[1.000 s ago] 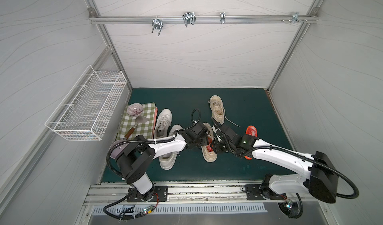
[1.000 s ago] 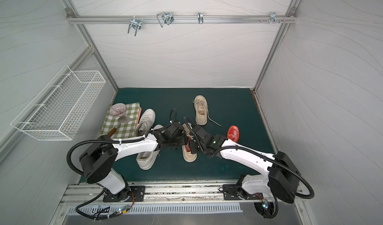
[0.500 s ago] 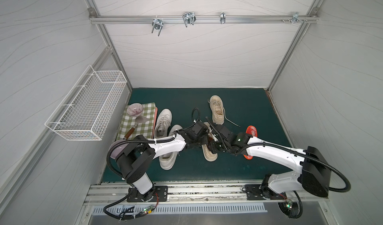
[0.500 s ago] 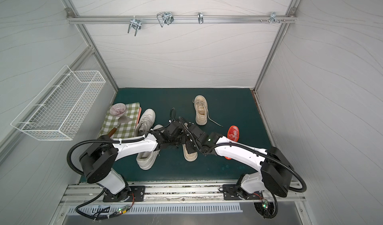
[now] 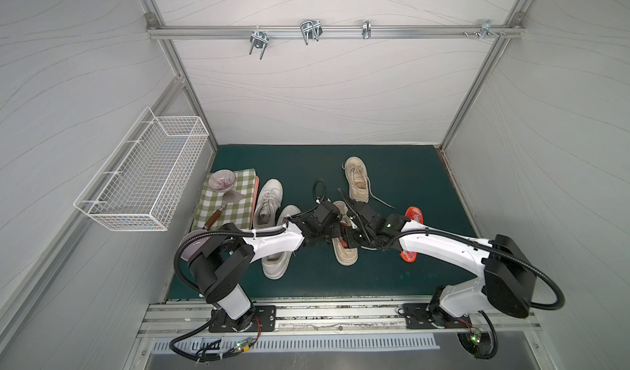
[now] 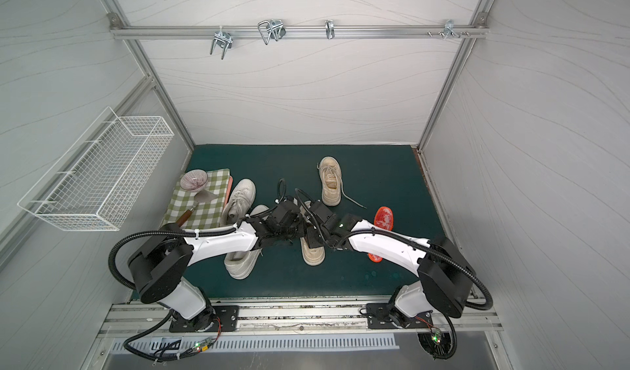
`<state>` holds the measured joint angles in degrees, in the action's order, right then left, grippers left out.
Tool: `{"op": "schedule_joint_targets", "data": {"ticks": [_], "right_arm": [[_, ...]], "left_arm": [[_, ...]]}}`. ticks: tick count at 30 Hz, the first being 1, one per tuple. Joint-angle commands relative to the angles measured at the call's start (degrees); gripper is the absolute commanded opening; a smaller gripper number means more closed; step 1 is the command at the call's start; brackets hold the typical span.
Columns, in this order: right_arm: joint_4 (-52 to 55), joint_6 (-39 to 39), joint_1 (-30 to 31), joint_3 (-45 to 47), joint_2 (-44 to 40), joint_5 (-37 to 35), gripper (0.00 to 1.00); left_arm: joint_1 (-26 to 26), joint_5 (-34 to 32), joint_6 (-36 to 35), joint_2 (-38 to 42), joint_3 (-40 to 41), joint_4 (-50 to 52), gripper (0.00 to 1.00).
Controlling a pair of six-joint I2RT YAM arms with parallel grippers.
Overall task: Remove the insole from the shoe
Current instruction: Adjust the shoe at the center of the board, then remove the insole from the shoe.
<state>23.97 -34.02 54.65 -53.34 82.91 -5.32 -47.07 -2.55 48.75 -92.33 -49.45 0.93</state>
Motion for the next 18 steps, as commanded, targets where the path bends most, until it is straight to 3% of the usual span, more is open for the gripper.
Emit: {"op": "schedule_joint_targets", "data": {"ticks": [1, 8, 11, 18], "right_arm": [[-0.4, -0.9, -0.3, 0.0, 2.1, -0.2, 0.31], [3.5, -2.3, -0.9, 0.2, 4.0, -6.7, 0.31], [5.9, -2.6, -1.6, 0.3, 3.8, -9.6, 0.40], [7.0, -1.7, -2.7, 0.0, 4.3, -9.7, 0.48]], "left_arm": [[0.3, -0.4, 1.0, 1.8, 0.7, -3.4, 0.34], [0.3, 0.0, 1.4, 2.6, 1.5, -4.4, 0.30], [0.3, -0.1, 1.5, 2.9, 2.0, -4.6, 0.26], [0.3, 1.4, 2.3, 2.7, 2.8, -6.4, 0.09]]}}
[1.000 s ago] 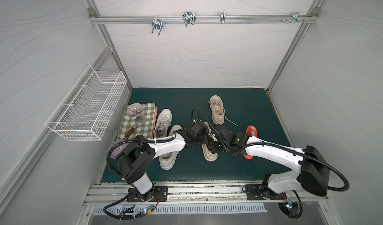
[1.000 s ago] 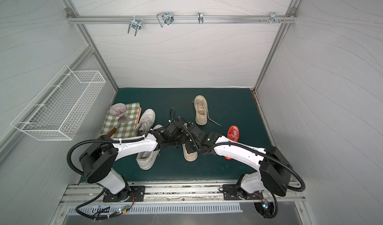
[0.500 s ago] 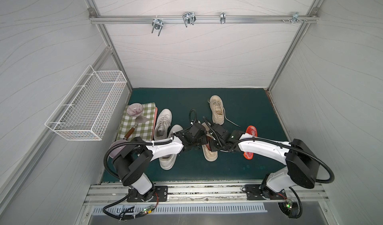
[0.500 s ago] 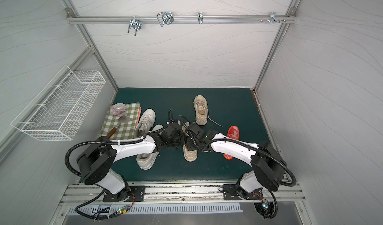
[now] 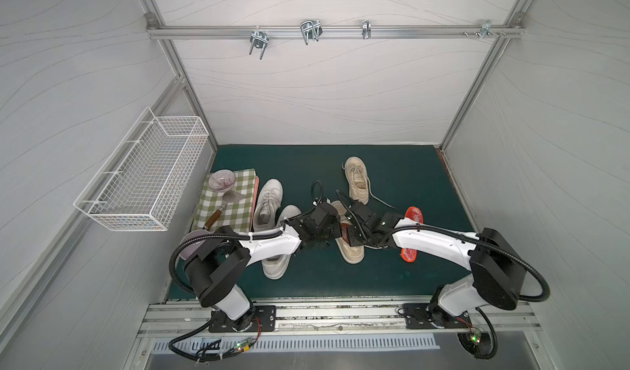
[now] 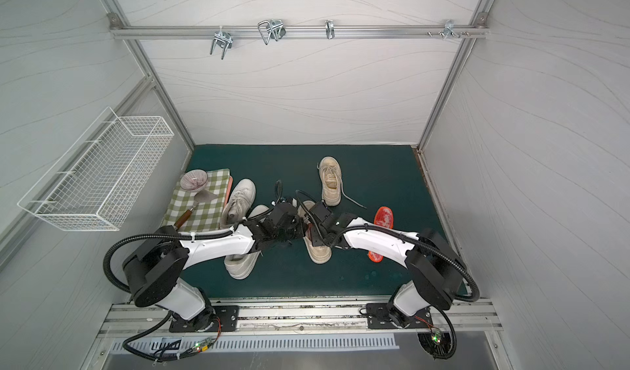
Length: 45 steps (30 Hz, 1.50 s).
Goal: Remove the insole from the shoe
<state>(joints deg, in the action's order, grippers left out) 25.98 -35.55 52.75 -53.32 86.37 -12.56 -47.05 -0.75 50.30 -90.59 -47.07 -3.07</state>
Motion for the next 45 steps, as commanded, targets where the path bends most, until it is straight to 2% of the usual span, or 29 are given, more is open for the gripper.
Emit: {"op": "schedule_joint_targets", "data": {"ticks": [1, 10, 19, 23, 31, 36, 41, 45], "right_arm": [[5.0, 0.1, -0.8, -0.3, 1.2, -2.2, 0.49], [6.9, 1.6, -0.7, -3.7, 6.7, 0.3, 0.54], [9.1, 0.9, -0.3, -5.8, 11.8, 1.2, 0.61], [9.6, 0.0, -0.1, -6.3, 14.3, 1.3, 0.60], [9.8, -1.2, 1.4, -7.9, 19.8, 0.3, 0.46], [10.4, -2.5, 1.2, -8.5, 20.7, 0.5, 0.29], [9.7, -2.7, 0.6, -7.6, 18.3, -2.5, 0.16], [8.1, -4.7, 0.7, -5.3, 14.5, -1.8, 0.07]], "left_arm": [[0.3, 0.0, 1.1, 0.9, 0.6, -2.9, 0.07], [0.3, 2.8, 5.0, 2.4, 4.2, -7.7, 0.00], [0.3, 2.7, 5.8, 3.5, 5.6, -8.7, 0.00], [0.3, 2.6, 6.0, 4.3, 6.1, -9.1, 0.00], [0.3, 2.9, 6.4, 4.5, 6.2, -9.3, 0.00], [0.3, 3.1, 7.7, 4.4, 6.4, -8.9, 0.00], [0.3, 2.7, 8.2, 4.4, 6.4, -9.5, 0.00], [0.3, 1.5, 8.9, 5.4, 6.4, -8.5, 0.00]]}}
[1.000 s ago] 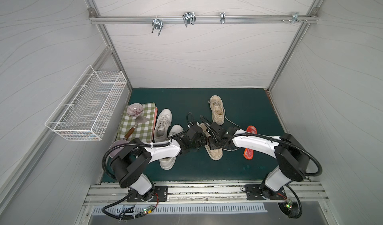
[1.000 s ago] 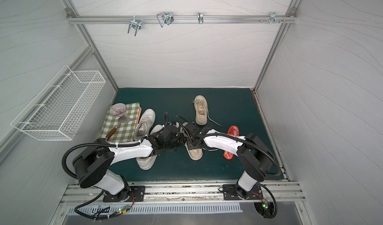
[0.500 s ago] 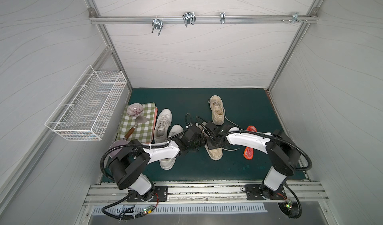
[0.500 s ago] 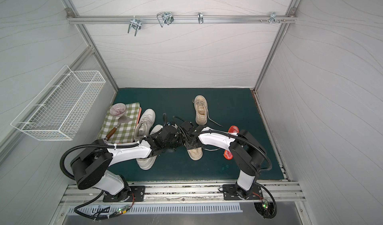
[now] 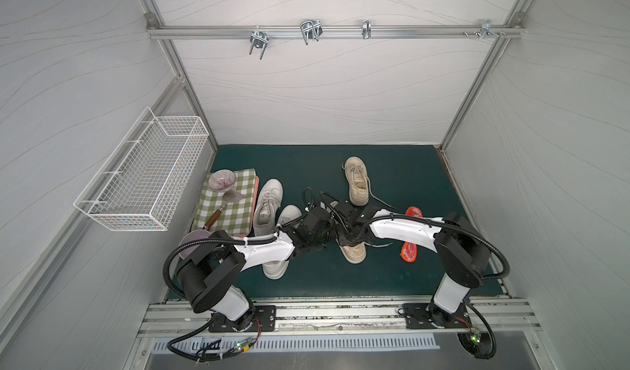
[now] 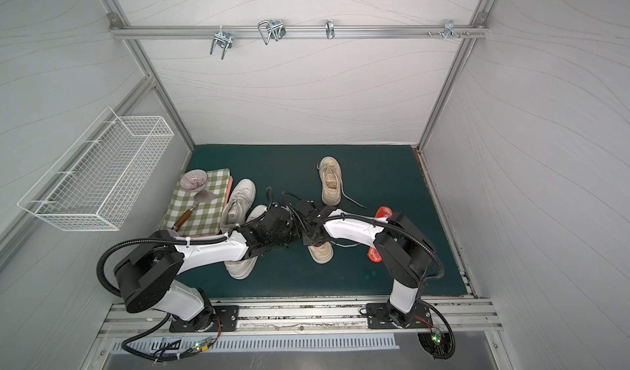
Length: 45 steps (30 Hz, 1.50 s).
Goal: Remove the insole from the shoe
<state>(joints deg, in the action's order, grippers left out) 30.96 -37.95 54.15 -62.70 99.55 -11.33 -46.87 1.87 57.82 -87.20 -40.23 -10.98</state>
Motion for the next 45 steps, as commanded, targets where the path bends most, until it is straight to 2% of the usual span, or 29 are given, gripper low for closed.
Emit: {"op": "schedule_joint_targets", "data": {"ticks": [1, 6, 20, 30, 36, 45], "right_arm": [[2.9, -2.4, -0.4, 4.2, 0.5, -3.0, 0.06], [2.9, -0.9, 1.2, 2.8, -2.6, -2.8, 0.00], [-1.5, -2.6, 3.1, 6.7, -13.9, -0.5, 0.00], [-3.7, -1.1, 4.7, 7.4, -14.3, 1.1, 0.00], [-6.6, 2.1, 5.6, 7.1, -15.4, 6.1, 0.00], [-10.1, 4.4, 6.1, 8.9, -18.1, 9.0, 0.00]], "left_arm": [[0.2, -1.2, 1.1, 1.9, -1.1, 0.4, 0.00], [0.2, -2.7, 0.9, 1.7, -1.8, 3.0, 0.00], [0.2, -6.9, -0.8, 2.2, -1.7, 8.8, 0.00], [0.1, -7.4, -1.5, 1.4, -3.0, 10.9, 0.00], [0.1, -7.8, -1.9, -0.2, -3.7, 11.8, 0.00], [0.2, -8.1, -1.1, -0.9, -3.6, 12.5, 0.00]]}}
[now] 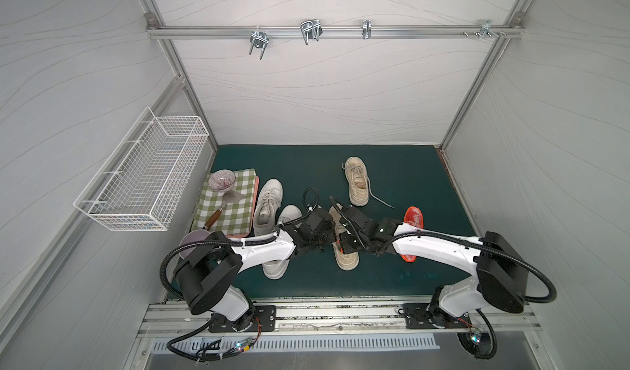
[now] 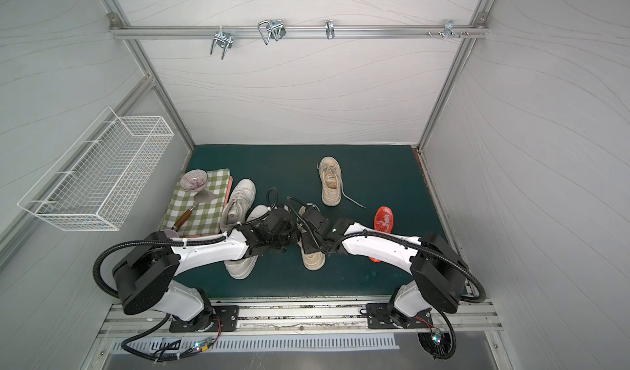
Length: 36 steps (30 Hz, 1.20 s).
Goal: Remove the insole from the shoe
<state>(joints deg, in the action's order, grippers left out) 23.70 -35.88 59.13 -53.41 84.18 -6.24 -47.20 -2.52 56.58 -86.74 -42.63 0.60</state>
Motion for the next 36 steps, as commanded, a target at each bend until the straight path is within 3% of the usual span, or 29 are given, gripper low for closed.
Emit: {"op": "schedule_joint_targets", "data": {"ticks": [1, 15, 36], "right_arm": [[-2.8, 2.7, 1.1, -0.6, -2.6, 4.5, 0.00], [-6.9, 6.8, 1.3, 4.5, -14.9, 3.6, 0.00], [-18.4, 2.9, 1.3, 15.8, -28.3, 0.1, 0.00]], "left_arm": [[0.5, -3.6, 0.2, -1.4, -1.2, 0.7, 0.00], [0.5, -4.4, -0.1, -1.9, -1.9, 3.0, 0.00], [0.5, -4.8, 0.1, -1.6, -1.0, 2.6, 0.00]]}}
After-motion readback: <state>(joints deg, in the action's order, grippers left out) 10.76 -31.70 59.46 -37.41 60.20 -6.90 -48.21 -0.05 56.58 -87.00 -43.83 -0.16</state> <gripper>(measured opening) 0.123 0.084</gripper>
